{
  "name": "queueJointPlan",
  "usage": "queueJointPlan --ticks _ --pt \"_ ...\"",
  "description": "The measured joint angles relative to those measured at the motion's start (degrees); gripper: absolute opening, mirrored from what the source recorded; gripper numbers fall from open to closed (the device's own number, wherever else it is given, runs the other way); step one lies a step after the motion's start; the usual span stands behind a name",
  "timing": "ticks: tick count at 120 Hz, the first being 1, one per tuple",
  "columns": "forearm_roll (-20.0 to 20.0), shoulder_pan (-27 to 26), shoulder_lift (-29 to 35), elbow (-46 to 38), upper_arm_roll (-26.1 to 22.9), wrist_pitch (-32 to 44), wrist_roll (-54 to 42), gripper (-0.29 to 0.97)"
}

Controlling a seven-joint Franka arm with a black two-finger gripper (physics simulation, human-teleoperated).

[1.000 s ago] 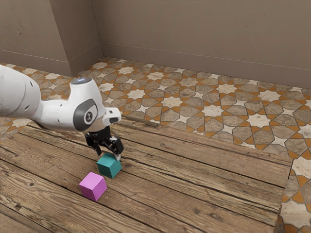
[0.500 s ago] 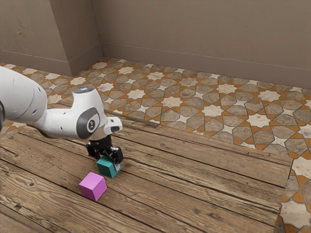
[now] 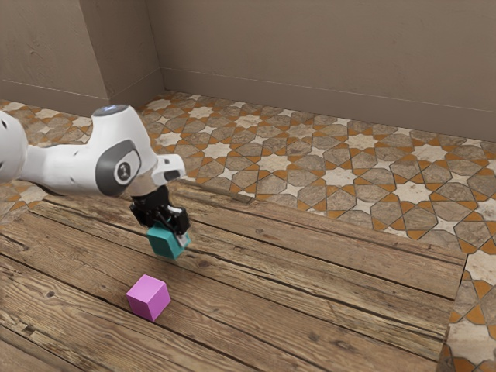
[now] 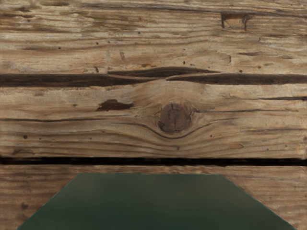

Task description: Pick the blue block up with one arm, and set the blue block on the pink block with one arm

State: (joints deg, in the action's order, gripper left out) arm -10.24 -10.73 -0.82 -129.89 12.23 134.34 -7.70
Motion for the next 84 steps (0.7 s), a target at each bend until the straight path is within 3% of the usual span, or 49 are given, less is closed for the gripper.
queueJointPlan --ticks 13,53,84 --pt "0.42 -0.13 6.77 -5.74 0.04 -1.73 0.08 0.39" --pt "2.23 -0.26 18.02 -15.91 0.0 -5.39 0.62 0.39" --pt "3.49 -0.1 15.43 -16.61 0.08 -3.61 1.03 0.38"
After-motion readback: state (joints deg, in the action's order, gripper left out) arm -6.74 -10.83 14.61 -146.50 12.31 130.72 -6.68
